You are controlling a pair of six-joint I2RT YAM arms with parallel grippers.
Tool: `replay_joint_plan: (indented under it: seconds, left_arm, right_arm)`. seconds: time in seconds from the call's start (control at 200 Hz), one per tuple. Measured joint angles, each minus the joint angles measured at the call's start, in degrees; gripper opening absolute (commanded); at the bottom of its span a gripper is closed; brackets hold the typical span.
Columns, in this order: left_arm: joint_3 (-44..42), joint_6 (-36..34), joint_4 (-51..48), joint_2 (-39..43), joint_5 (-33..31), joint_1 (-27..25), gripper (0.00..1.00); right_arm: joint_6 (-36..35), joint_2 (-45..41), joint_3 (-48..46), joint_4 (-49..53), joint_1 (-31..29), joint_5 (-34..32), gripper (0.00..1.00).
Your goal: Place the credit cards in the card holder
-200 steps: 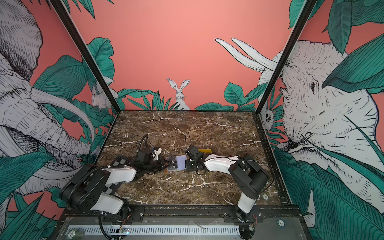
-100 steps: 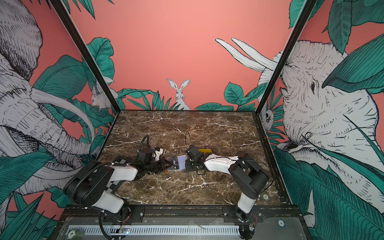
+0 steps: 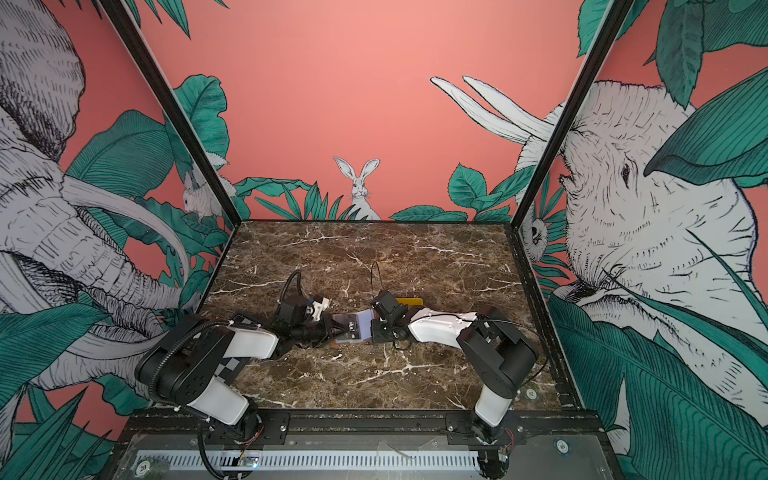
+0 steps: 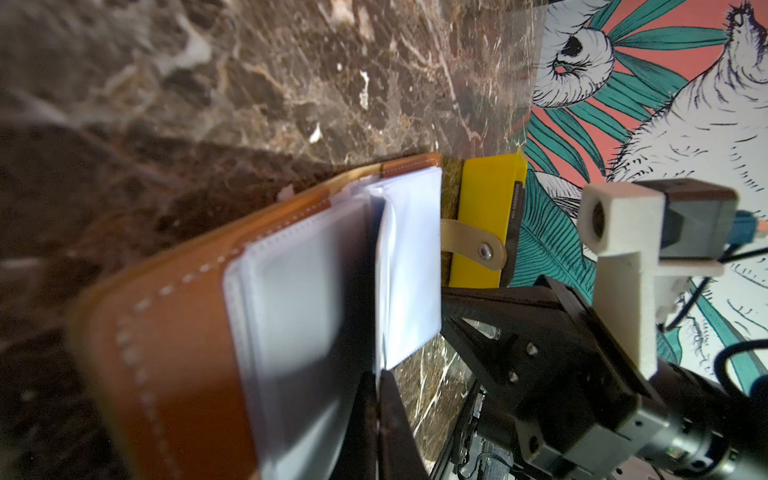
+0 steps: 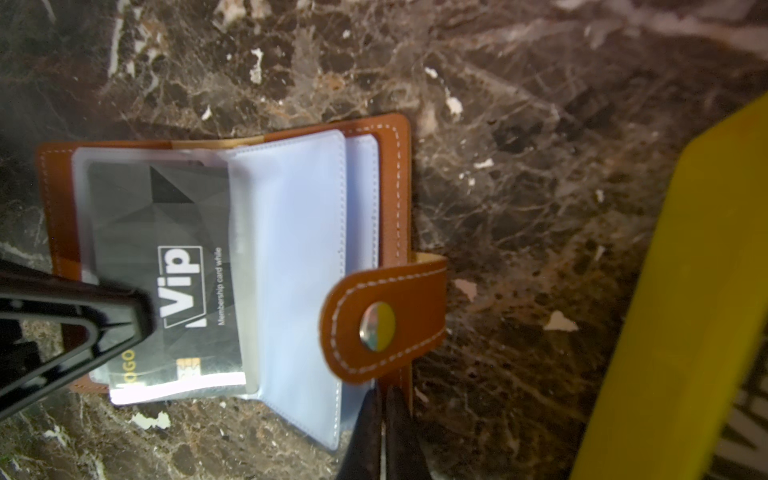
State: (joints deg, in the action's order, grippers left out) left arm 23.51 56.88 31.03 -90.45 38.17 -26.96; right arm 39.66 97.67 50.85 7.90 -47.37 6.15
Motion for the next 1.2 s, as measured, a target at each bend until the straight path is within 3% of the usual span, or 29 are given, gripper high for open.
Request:
replay_joint_plan:
  seconds: [0.285, 0.68, 0.96, 1.2]
  left_arm:
    - [0.00, 0.44, 1.46, -1.57, 0.37, 0.00, 0.00]
    - [1.09, 0.72, -0.07, -2.54, 0.35, 0.00, 0.24]
    - [5.35, -1.97, -8.85, -2.19, -0.59, -0.02, 0.28]
    - [9.40, -7.04, -23.32, 1.97, -6.67, -0.39, 0.31]
  right_arm:
    - [-0.04, -0.02, 0.00, 0.11, 0.00, -0.22, 0.07]
    - [-0.17, -0.11, -0.15, 0.00, 0.00, -0.37, 0.07]
    - [-0.04, -0.79, -0.87, -0.13, -0.50, -0.17, 0.07]
    - [0.28, -0.87, -0.98, -0.11, -1.25, -0.20, 0.07]
